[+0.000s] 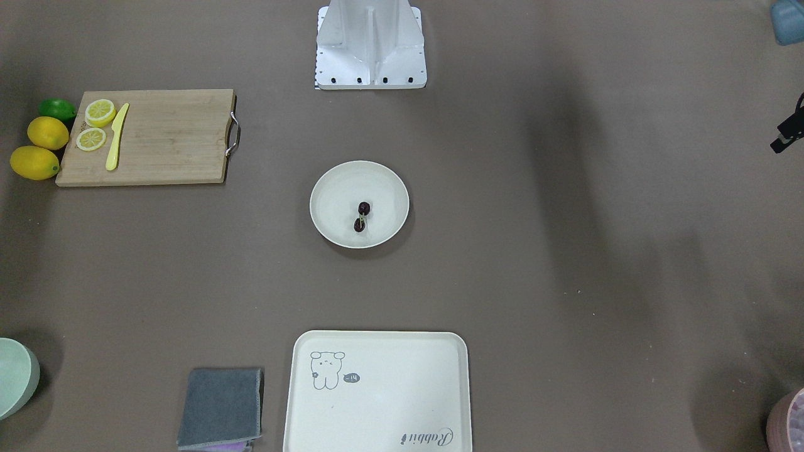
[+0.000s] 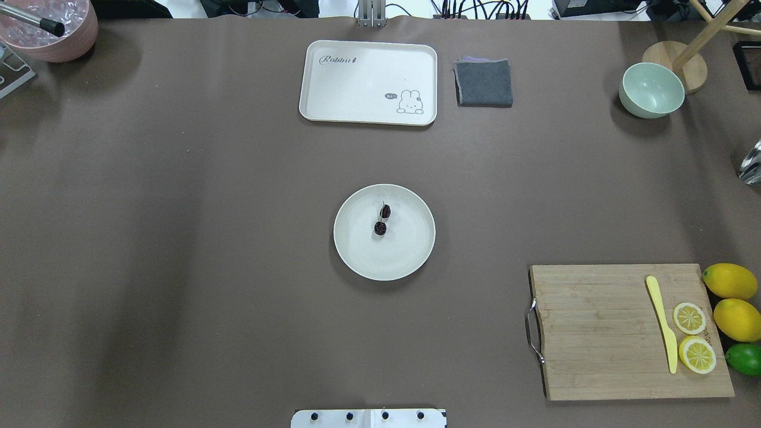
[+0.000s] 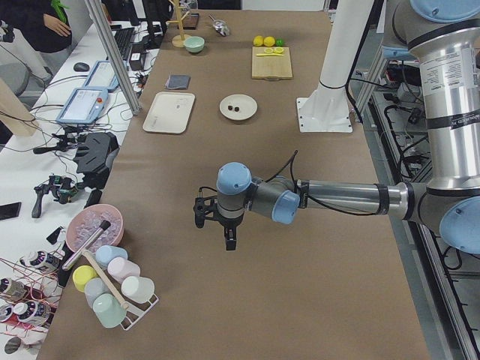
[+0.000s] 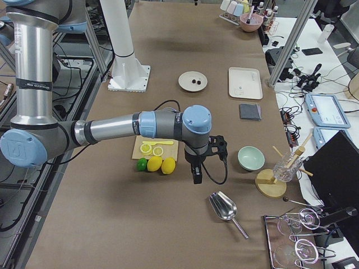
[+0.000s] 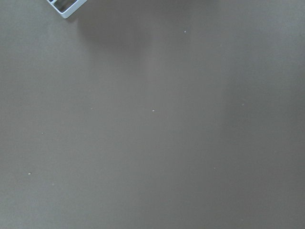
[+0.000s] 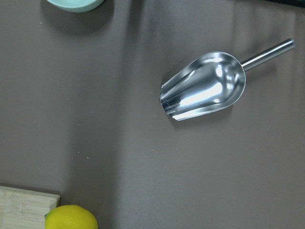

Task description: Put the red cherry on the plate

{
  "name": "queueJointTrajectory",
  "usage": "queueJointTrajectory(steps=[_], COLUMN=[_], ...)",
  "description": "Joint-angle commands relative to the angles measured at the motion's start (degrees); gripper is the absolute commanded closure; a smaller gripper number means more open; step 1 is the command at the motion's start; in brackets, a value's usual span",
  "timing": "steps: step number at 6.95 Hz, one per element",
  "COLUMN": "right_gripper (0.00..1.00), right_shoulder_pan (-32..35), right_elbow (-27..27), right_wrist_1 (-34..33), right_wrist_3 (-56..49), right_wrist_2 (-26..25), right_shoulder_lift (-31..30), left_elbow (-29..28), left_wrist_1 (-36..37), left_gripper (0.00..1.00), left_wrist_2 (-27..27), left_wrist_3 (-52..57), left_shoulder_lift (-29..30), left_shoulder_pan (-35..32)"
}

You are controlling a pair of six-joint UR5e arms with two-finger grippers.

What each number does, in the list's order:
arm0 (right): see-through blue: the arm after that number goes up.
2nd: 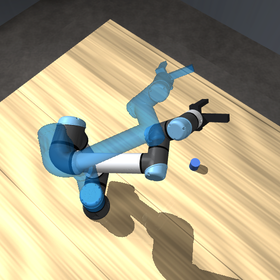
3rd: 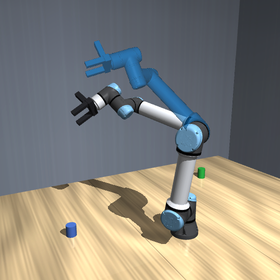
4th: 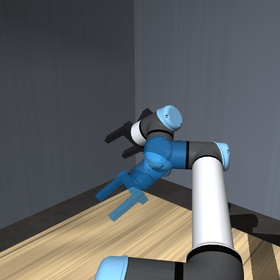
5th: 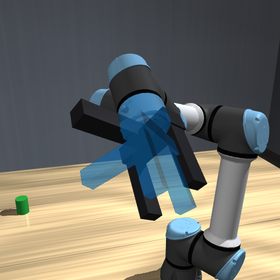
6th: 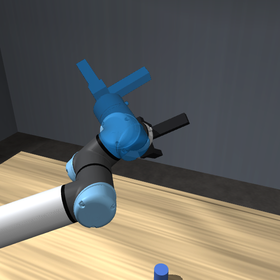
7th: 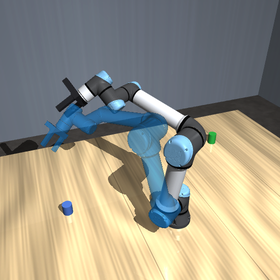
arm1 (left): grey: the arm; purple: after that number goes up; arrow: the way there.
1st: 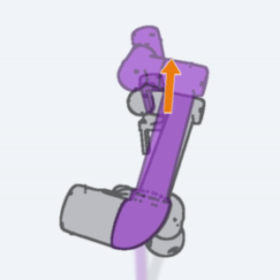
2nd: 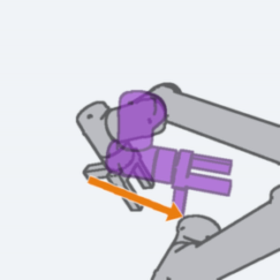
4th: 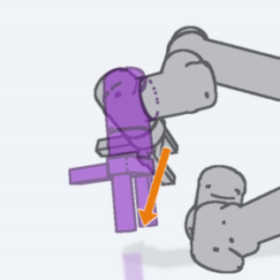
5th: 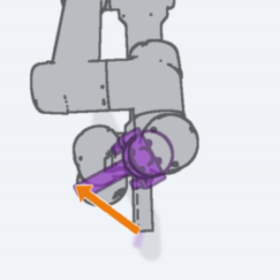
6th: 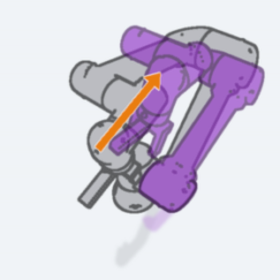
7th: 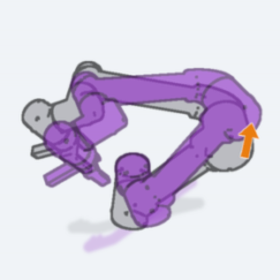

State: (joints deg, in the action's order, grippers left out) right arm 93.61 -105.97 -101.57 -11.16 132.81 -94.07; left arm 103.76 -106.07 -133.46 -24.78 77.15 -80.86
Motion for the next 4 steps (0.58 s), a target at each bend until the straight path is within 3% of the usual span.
queueJointTrajectory(steps=[1,2,4], right_gripper=[0.0,0.0,0.0], right_shoulder_pan=[-0.01,0.08,0.34], right_elbow=[-0.28,-0.55,-1.16], right_wrist_1=[0.32,0.24,-0.2], right_wrist_3=[0.08,0.08,0.52], right_wrist_2=[2.96,4.98,5.0], right_shoulder_lift=[0.47,0.3,0.12], left_elbow=[0.39,0.48,0.48], left_wrist_1=[2.0,2.79,3.24], left_gripper=[0.01,0.01,0.01], left_wrist_2=[-0.32,-0.49,-0.66], left_wrist_3=[9.95,17.93,18.72], left_shoulder_lift=[0.02,0.28,0.63], left_shoulder_pan=[-1.23,-2.45,-2.99])
